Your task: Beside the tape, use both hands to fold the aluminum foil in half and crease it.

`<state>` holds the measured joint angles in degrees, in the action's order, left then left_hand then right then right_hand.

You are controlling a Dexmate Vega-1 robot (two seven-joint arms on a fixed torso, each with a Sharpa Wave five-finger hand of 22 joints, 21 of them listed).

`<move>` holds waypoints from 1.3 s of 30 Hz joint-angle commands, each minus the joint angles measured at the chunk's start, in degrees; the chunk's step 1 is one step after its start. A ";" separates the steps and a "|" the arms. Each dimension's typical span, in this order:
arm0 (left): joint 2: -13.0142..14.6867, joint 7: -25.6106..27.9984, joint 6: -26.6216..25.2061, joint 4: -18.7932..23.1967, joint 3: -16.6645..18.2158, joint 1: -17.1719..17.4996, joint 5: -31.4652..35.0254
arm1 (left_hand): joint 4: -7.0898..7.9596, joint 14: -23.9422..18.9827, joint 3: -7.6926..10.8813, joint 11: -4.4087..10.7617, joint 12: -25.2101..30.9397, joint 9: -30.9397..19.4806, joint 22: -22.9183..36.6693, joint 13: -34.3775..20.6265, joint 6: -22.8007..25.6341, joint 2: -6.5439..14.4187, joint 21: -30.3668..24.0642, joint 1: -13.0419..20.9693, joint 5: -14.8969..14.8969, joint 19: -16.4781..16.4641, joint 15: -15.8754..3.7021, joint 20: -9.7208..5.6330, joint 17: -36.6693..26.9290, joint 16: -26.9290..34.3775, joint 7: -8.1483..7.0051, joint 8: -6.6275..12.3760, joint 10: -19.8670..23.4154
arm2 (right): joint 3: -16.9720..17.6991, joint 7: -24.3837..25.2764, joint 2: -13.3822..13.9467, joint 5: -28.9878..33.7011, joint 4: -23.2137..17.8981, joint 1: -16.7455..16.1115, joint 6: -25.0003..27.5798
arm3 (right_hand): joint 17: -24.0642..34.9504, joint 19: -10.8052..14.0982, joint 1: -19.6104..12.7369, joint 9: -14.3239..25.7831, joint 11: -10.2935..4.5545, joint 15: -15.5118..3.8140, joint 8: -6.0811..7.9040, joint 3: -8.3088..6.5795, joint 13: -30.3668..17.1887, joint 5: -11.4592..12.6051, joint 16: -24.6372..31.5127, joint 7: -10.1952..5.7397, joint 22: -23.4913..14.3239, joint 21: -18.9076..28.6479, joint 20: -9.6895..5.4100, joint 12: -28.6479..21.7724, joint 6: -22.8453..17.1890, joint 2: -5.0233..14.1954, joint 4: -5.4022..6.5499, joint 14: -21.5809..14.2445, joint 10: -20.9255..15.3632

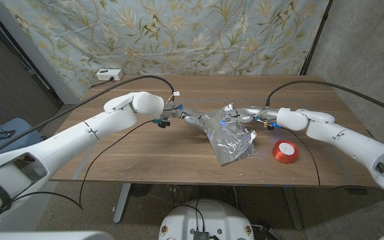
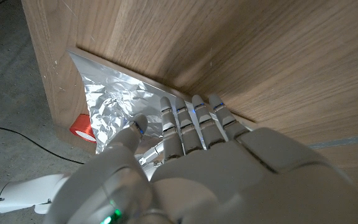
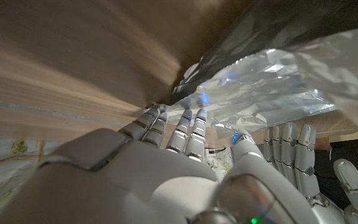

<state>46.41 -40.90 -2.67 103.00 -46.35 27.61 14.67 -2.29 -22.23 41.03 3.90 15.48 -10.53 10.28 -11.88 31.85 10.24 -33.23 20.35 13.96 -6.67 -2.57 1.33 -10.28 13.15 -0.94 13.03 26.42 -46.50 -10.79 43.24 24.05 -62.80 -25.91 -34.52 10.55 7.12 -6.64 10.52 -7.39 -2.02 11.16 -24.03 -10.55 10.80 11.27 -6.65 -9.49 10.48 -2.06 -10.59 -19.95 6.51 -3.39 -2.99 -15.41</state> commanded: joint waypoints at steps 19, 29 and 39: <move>-1.18 2.20 2.00 0.32 1.45 -1.14 -1.94 | 0.15 -0.43 1.02 0.08 -0.41 -0.36 0.15 -0.17 -0.17 -0.46 0.15 -0.76 -0.38 -0.48 0.21 0.41 -0.02 -0.63 0.19 -0.79 -0.11 | -0.14 0.08 0.22 -0.24 0.50 0.17 -0.76 | 0.24 0.02 0.56 0.23 0.04 -3.43 0.03 -0.52 -0.15 -0.02 0.19 -0.04 -0.23 0.40 -2.67 -0.15 -0.30 0.17 -0.22 -0.18 -0.22; -1.37 1.72 3.59 1.51 1.63 -1.38 -3.19 | -0.25 0.09 1.31 -0.14 -0.75 -0.36 0.16 -0.21 -0.60 -0.71 0.37 -0.72 -0.37 -0.28 0.17 0.44 0.05 -1.09 0.05 -1.17 -0.50 | 0.38 0.16 0.97 -0.50 -0.75 -0.70 -0.19 | 0.24 0.04 0.59 0.23 0.16 -3.43 0.04 -0.56 -0.15 -0.01 0.20 -0.06 -0.23 0.41 -2.64 -0.16 -0.34 0.20 -0.25 -0.22 -0.23; -1.54 1.04 4.64 2.13 1.48 -1.48 -3.77 | -0.87 0.10 1.31 -0.12 -0.89 -0.37 0.17 -0.25 -0.65 -0.64 0.48 -0.36 -0.43 -0.32 0.07 0.39 -0.02 -1.11 -0.06 -1.32 -0.52 | 0.94 0.30 1.48 -0.95 -1.56 -1.72 0.09 | 0.24 0.03 0.59 0.23 0.12 -3.47 0.07 -0.58 -0.15 -0.02 0.20 -0.08 -0.23 0.41 -2.62 -0.18 -0.44 0.22 -0.29 -0.19 -0.27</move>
<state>44.98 -39.33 0.84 104.28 -44.99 26.23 11.73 -2.71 -22.19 42.19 3.67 14.80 -10.81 10.27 -11.86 31.61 9.71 -32.83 19.82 13.52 -6.96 -2.36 1.64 -10.12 12.20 -0.92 11.86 26.19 -46.08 -10.64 44.23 23.47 -63.56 -26.74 -34.72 10.53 7.01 -6.65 10.52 -7.39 -2.02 11.16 -24.27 -10.55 10.80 11.27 -6.65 -9.58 10.59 -2.17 -10.59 -19.95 6.51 -3.63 -2.99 -15.41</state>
